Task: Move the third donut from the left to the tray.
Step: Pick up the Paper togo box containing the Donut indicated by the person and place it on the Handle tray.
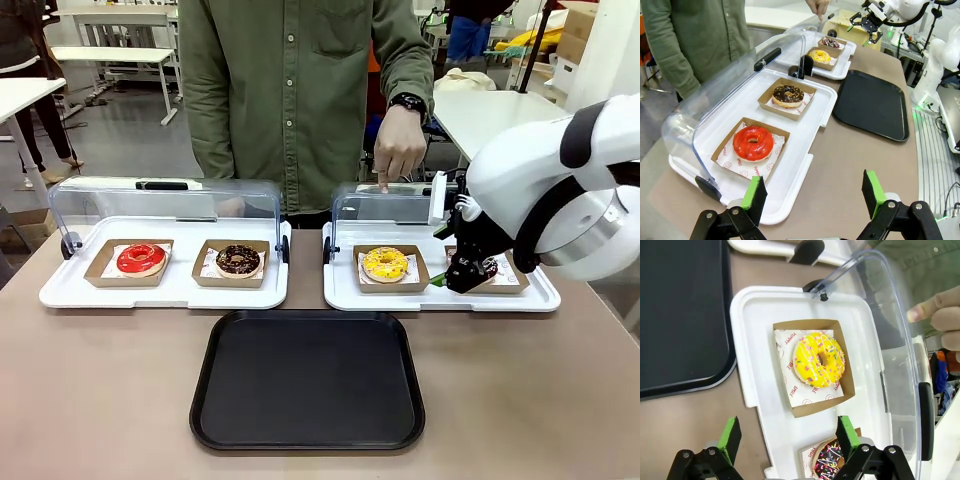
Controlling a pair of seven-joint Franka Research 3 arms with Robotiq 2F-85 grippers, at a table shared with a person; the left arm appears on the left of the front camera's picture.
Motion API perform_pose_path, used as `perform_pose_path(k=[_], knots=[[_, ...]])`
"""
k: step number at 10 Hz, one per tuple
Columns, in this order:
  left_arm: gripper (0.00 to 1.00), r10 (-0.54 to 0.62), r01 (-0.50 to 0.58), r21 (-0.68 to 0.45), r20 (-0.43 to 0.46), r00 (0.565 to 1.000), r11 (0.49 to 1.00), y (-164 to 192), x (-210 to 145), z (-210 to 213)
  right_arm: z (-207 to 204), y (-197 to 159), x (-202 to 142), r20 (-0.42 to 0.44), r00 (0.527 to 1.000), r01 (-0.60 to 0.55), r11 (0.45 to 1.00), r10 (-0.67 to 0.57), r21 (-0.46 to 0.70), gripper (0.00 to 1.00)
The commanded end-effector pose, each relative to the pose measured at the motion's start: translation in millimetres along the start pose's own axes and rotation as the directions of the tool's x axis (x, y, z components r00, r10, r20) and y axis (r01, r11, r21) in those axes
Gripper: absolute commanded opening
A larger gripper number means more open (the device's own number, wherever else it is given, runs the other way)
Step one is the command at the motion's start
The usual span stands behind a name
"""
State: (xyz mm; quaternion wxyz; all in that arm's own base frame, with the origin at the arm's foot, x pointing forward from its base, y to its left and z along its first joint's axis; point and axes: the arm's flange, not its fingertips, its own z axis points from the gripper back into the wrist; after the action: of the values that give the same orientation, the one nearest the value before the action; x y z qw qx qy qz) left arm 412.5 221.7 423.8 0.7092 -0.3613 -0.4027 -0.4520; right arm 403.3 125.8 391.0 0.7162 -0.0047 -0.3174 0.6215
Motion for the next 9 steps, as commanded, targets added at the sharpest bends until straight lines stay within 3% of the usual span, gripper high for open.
perform_pose_path(k=[1, 2, 3, 9], knots=[[1.00, -0.005, 0.005, -0.002, 0.001, 1.000, 1.000, -1, 2, 0, 1, 0, 0, 0.000, 1.000, 0.000, 1.000, 0.000, -0.003, 1.00], [1.00, -0.005, 0.005, -0.002, 0.001, 1.000, 1.000, -1, 2, 0, -13, -7, 7, -0.072, 0.997, -0.016, 0.993, 0.007, -0.116, 1.00], [1.00, -0.005, 0.005, -0.002, 0.001, 1.000, 1.000, -1, 2, 0, -26, -13, 14, -0.105, 0.994, -0.024, 0.989, 0.009, -0.146, 1.00], [1.00, -0.005, 0.005, -0.002, 0.001, 1.000, 1.000, -1, 2, 0, -71, -26, 27, -0.211, 0.973, -0.121, 0.988, 0.099, -0.096, 1.00]])
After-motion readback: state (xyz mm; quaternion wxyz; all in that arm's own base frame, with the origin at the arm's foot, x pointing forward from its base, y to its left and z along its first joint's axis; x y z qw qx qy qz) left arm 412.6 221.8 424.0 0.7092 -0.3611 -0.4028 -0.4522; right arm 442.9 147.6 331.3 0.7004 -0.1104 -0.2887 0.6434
